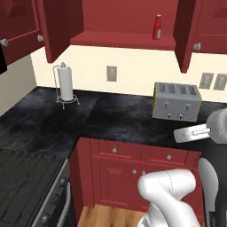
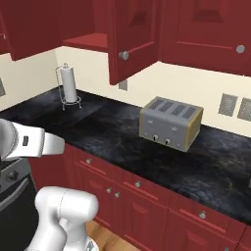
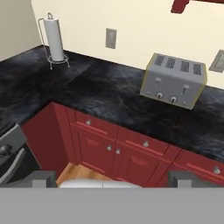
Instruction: Take 2 condiments from the cabinet and move them on the counter near the stove.Make sure the condiments are lined up with each other, next to each other.
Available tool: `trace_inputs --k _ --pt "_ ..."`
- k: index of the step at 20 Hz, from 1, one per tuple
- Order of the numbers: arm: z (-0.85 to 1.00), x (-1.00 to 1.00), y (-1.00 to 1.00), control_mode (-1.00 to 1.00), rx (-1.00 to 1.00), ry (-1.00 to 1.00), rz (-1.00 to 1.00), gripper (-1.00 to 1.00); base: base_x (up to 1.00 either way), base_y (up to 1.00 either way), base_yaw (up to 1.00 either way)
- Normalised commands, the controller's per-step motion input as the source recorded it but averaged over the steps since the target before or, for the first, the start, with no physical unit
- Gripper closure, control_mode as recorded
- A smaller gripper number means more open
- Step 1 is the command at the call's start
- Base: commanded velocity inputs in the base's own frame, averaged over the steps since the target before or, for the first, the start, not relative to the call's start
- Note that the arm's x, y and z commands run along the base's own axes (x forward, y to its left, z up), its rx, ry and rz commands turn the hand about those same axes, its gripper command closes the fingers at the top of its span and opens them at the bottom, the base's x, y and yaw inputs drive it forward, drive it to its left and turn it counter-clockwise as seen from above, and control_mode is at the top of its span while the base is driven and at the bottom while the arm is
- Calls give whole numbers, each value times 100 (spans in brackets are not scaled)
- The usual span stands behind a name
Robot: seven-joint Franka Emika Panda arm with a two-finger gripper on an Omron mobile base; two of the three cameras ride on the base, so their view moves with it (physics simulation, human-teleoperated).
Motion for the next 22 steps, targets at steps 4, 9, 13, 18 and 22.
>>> trace_inputs --k 4,9,13,18,22 --pt "0 0 0 100 0 0 0 -100 24 43 -33" --pt "0 0 0 100 0 0 0 -100 31 49 -31" --pt "0 0 0 100 0 0 0 -100 39 34 -28" --pt "0 0 0 100 0 0 0 -100 42 22 -26" --pt "0 0 0 100 0 0 0 -100 46 11 -23"
